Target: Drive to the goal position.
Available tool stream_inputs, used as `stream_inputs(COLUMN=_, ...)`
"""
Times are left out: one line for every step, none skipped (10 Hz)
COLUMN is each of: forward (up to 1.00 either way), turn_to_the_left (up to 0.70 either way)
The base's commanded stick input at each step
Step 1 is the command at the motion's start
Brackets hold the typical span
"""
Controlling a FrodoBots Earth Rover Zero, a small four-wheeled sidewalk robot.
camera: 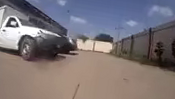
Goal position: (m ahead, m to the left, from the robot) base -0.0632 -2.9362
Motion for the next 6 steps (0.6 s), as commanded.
stream_inputs(forward=1.00, turn_to_the_left=0.00)
stream_inputs(forward=1.00, turn_to_the_left=0.00)
stream_inputs(forward=1.00, turn_to_the_left=0.00)
stream_inputs(forward=1.00, turn_to_the_left=0.00)
stream_inputs(forward=1.00, turn_to_the_left=0.00)
stream_inputs(forward=1.00, turn_to_the_left=0.00)
